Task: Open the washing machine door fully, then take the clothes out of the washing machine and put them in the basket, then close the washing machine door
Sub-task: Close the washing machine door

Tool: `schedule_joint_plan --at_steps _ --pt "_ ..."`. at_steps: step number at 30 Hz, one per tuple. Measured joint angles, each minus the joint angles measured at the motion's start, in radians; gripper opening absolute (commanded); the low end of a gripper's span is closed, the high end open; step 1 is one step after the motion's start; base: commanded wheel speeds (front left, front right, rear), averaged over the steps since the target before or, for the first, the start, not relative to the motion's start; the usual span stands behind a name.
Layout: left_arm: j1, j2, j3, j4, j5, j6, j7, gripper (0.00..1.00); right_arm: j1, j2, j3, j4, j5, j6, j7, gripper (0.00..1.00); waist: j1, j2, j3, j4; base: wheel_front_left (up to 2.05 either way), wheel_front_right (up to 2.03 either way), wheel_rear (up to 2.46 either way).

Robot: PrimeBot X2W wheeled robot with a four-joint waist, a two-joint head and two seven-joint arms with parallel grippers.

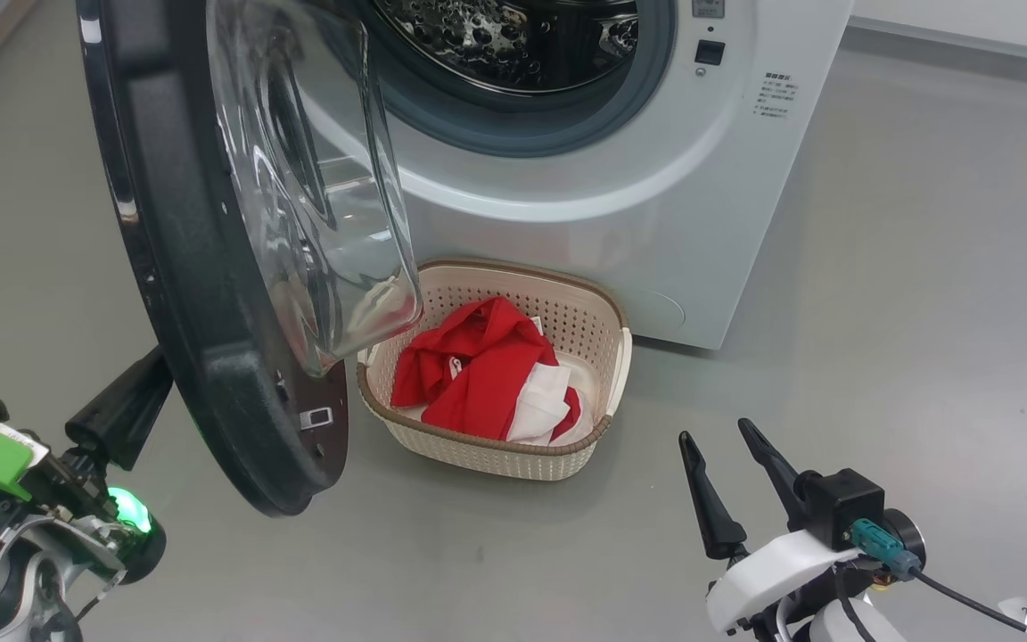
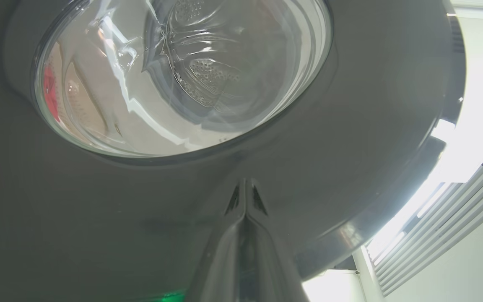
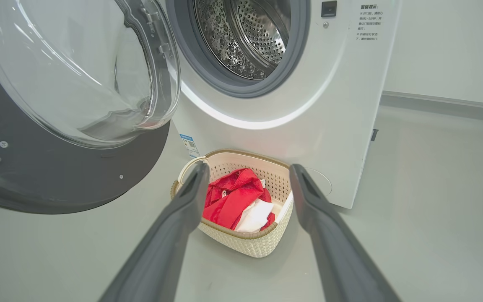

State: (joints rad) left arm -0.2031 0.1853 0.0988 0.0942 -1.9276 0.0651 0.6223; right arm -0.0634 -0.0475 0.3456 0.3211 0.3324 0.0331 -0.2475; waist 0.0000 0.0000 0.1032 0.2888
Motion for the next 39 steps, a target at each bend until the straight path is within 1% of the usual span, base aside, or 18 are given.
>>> schedule_joint_plan --at_steps 17,18,21,28,35,39 --pt "0.050 -0.012 -0.042 -0.074 0.001 0.011 0.020 0.00 -0.005 0.000 0.015 0.000 0.002 -0.001 0.000 1.00 0.0000 0.0000 0.000 -0.093 0.00 0.00 0.00" --pt "0.050 -0.014 -0.044 -0.080 0.001 0.011 0.020 0.00 -0.011 -0.001 0.015 -0.003 0.002 -0.002 0.000 1.00 0.0000 0.0000 0.004 -0.107 0.00 0.00 0.00" --pt "0.050 -0.016 -0.043 -0.081 0.001 0.019 0.017 0.00 -0.015 -0.001 0.015 -0.008 0.002 -0.010 0.000 1.00 0.0000 0.0000 0.010 -0.121 0.00 0.00 0.00" --pt "0.049 -0.028 -0.042 -0.086 0.012 0.021 -0.012 0.00 -0.022 -0.001 0.025 -0.023 0.003 -0.011 0.000 1.00 0.0000 0.0000 0.031 -0.179 0.00 0.00 0.00" --pt "0.047 -0.030 -0.045 -0.095 0.013 0.027 -0.017 0.00 -0.032 -0.001 0.027 -0.033 0.014 -0.025 0.000 1.00 0.0000 0.0000 0.049 -0.249 0.00 0.00 0.00" --pt "0.040 -0.033 -0.049 -0.101 0.020 0.028 -0.022 0.00 -0.032 -0.001 0.029 -0.040 0.022 -0.027 0.000 1.00 0.0000 0.0000 0.056 -0.293 0.00 0.00 0.00"
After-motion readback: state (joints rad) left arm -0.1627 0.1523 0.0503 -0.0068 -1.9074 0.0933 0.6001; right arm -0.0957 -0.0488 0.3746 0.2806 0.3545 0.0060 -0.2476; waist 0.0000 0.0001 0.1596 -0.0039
